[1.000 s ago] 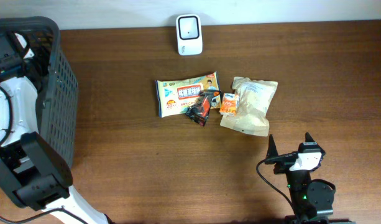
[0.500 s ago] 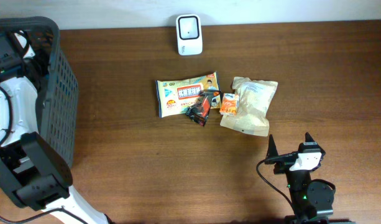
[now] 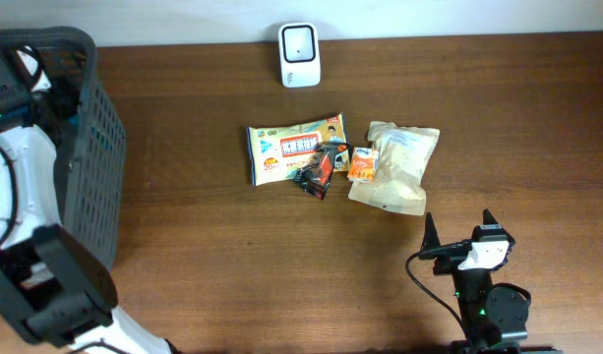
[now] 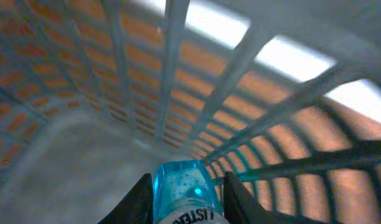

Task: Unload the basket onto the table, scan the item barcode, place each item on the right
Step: 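Grasp the teal Listerine bottle by its cap with left gripper, then lift the Listerine bottle out and carry it toward the scanner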

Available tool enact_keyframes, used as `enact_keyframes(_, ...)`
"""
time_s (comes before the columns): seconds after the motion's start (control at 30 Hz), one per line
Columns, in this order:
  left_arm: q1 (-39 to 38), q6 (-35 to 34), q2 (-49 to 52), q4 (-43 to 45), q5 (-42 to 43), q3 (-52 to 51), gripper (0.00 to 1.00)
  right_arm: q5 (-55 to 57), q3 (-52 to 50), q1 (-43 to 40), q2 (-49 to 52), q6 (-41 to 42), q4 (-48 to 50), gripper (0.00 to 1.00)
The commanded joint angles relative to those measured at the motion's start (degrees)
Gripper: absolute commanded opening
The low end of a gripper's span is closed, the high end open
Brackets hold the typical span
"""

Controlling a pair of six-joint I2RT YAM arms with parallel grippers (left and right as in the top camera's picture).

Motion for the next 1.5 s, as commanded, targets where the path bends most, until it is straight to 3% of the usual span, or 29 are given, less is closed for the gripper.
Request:
enact_keyframes(0.0,-0.1,-0.7,-9.9,0.4,0.8,0.9,0.11,0.1,-0.5,0.3,-0.4,-0.3,-0.2,0.98)
enact_keyframes(0.4,3.2,-1.0,-29.8,-7.3,0.8,0.9,0.06,0.1,-0.5,0.3,-0.4,-0.3,-0.2,0.99)
enact_keyframes(0.5,2.7,-4.8,-34.6,-9.5,2.3,0.9,0.06,0.1,-0.5,0.3,-0.4,-0.3,-0.2,0.99)
enact_keyframes(0.7,2.7,-5.3,-43.9,-9.8,12.5,0.9,0.07,0.1,-0.5,0.3,-0.4,-0.3,-0.2,0.99)
enact_keyframes(0.8,2.7,-5.3,-47.1,-10.3,22.3,0.9,0.07,0.1,-0.5,0.3,-0.4,-0.3,-0.2,0.99)
enact_keyframes(0.97,2.7,-6.5,-47.0,-13.7,37.2,0.9,0.01,0.1,-0.5,0.3,-0.4,-0.3,-0.2,0.99)
enact_keyframes(1.1,1.9,-10.0,-43.8,-19.2,42.6,0.9,0.02,0.1,-0.5,0.3,-0.4,-0.3,-0.2,0.99)
enact_keyframes(1.33,-9.5,-9.3,-35.8,-24.6,42.5,0.9,0.03,0.1,-0.5,0.3,-0.4,-0.3,-0.2,0.99)
enact_keyframes(1.47,-18.5,-8.3,-30.6,-24.8,36.0,0.9,0.03,0.1,-0.5,0.3,-0.4,-0.3,-0.2,0.99)
